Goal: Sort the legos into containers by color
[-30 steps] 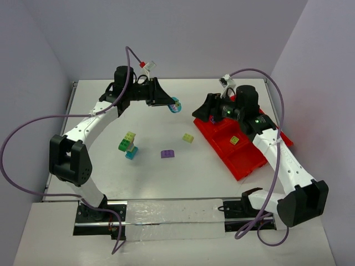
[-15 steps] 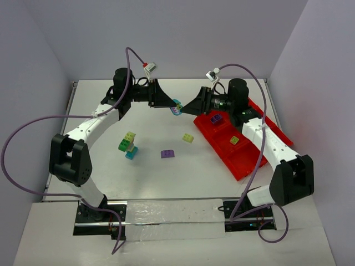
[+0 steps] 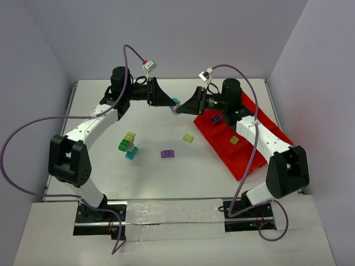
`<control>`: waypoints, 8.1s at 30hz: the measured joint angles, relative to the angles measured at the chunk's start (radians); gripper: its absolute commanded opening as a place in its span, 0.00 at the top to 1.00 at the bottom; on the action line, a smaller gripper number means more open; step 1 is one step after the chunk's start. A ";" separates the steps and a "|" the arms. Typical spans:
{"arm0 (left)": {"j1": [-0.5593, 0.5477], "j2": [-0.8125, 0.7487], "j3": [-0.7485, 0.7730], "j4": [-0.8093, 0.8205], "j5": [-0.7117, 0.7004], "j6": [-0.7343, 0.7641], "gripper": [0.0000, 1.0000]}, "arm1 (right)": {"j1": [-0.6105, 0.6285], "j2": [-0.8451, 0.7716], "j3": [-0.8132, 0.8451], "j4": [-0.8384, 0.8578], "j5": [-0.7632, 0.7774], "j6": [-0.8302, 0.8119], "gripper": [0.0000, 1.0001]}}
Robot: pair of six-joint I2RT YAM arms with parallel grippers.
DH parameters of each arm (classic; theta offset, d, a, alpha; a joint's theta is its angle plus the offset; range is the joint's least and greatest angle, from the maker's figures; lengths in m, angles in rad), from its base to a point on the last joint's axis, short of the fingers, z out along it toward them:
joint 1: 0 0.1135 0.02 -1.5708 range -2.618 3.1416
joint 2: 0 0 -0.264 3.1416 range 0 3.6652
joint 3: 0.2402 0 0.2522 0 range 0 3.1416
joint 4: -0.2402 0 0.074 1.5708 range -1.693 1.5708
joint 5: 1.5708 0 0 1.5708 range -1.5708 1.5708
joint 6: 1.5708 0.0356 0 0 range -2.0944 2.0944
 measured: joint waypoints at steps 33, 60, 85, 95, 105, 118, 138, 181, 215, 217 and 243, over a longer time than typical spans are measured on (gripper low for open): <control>0.176 -0.186 -0.078 -0.424 -0.554 0.225 0.01 | -0.368 -0.030 0.086 -0.623 1.113 -0.194 1.00; 0.176 -0.209 -0.099 -0.658 -0.812 0.347 0.01 | -0.388 0.372 0.373 -0.735 1.202 -0.246 0.26; 0.140 -0.266 -0.128 -0.833 -1.011 0.459 0.03 | -0.188 0.265 0.456 -0.793 1.146 -0.291 0.24; 0.027 -0.270 -0.132 -0.895 -1.095 0.518 0.01 | -0.039 0.212 0.417 -0.750 1.036 -0.297 0.24; -0.010 -0.264 -0.132 -0.943 -1.208 0.529 0.01 | 0.030 0.233 0.401 -0.766 0.997 -0.333 0.25; -0.010 -0.263 -0.049 -0.952 -1.221 0.520 0.01 | 0.226 0.328 0.189 -0.786 0.902 -0.800 0.26; -0.010 -0.253 -0.029 -0.952 -1.224 0.521 0.01 | 0.274 0.463 0.232 -0.757 0.992 -0.987 0.30; -0.009 -0.222 -0.008 -0.948 -1.233 0.530 0.01 | -0.211 -0.266 -0.271 -0.627 1.158 -0.434 0.36; -0.009 -0.237 0.033 -0.953 -1.276 0.526 0.01 | 0.604 0.252 -0.026 -0.472 0.942 -1.023 0.25; -0.009 -0.237 0.033 -0.954 -1.278 0.526 0.01 | 0.614 0.276 -0.020 -0.473 0.935 -1.050 0.25; -0.009 -0.242 0.033 -0.953 -1.280 0.526 0.01 | 0.587 0.399 0.008 -0.415 1.002 -1.066 0.48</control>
